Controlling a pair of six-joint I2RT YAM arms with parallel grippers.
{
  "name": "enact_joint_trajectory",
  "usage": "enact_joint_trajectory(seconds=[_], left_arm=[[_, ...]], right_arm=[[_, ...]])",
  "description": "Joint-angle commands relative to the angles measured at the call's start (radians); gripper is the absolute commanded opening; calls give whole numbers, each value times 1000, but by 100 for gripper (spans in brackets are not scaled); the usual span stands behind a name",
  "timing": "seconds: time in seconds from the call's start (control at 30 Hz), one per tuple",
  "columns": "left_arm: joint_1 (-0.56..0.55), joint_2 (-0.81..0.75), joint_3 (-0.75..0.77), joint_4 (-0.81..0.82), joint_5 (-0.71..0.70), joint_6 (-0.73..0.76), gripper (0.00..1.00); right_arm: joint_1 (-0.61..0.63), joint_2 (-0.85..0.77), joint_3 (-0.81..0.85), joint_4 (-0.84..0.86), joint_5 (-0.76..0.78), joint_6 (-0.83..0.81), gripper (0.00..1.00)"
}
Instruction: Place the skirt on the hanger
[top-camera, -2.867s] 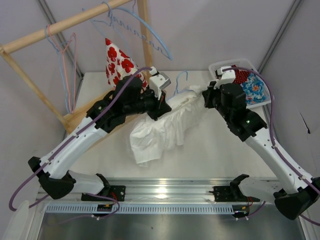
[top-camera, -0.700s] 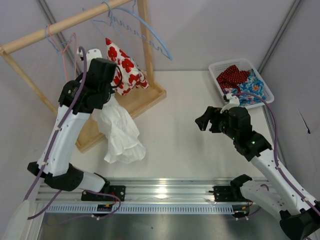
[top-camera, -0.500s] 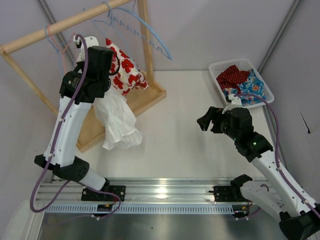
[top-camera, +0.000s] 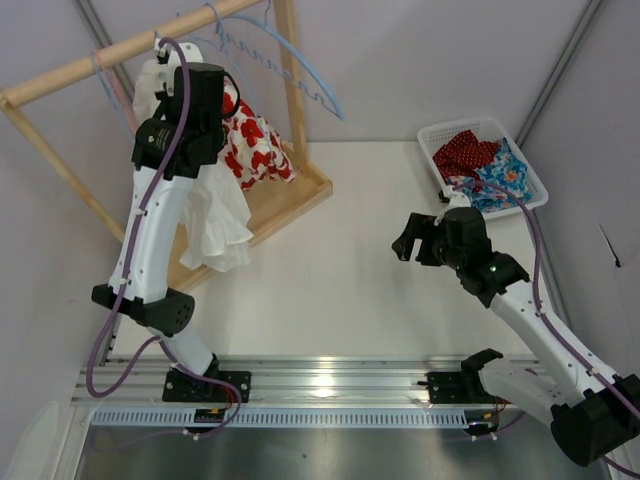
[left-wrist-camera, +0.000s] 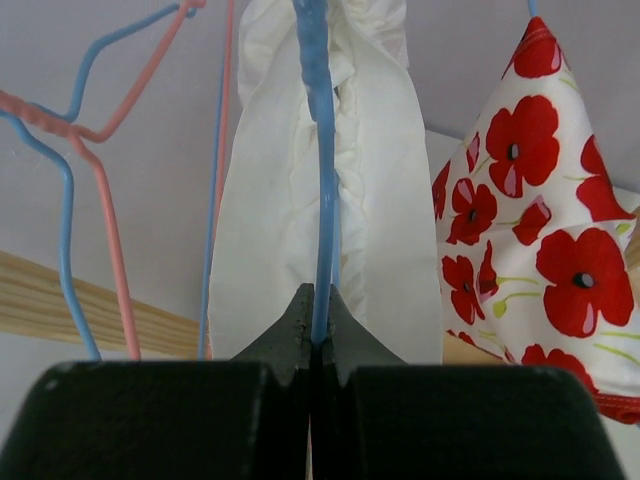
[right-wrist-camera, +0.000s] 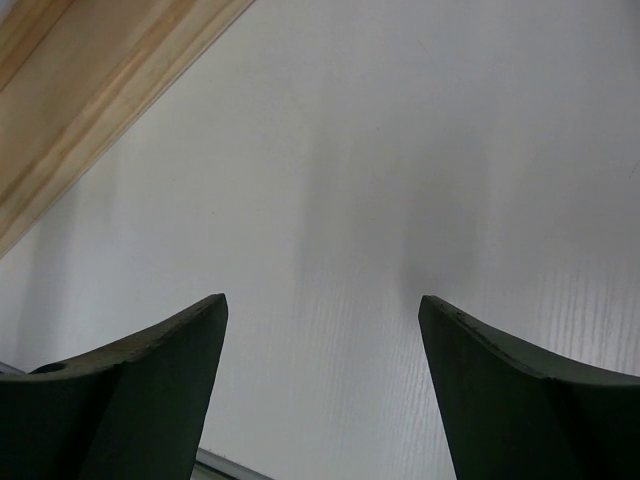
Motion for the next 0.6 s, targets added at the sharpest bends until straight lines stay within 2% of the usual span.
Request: enact_joint_trajectory(seconds=[0.0, 0.13, 0.3, 0.4, 0.57], left_arm=[[31, -7, -1, 160, -27, 45, 0], [66, -23, -42, 287, 65, 32, 0], [71, 16, -30, 320, 200, -8, 0], [74, 7, -93, 381, 185, 1, 0], [77, -7, -77, 433, 219, 3, 0]], right_arm=[[-4, 48, 72, -3, 4, -15, 84], [14, 82, 117, -30, 30, -3, 82], [81, 73, 123, -33, 154, 56, 81], [129, 73, 132, -45, 188, 82, 81], [190, 94, 147, -69, 258, 117, 80]])
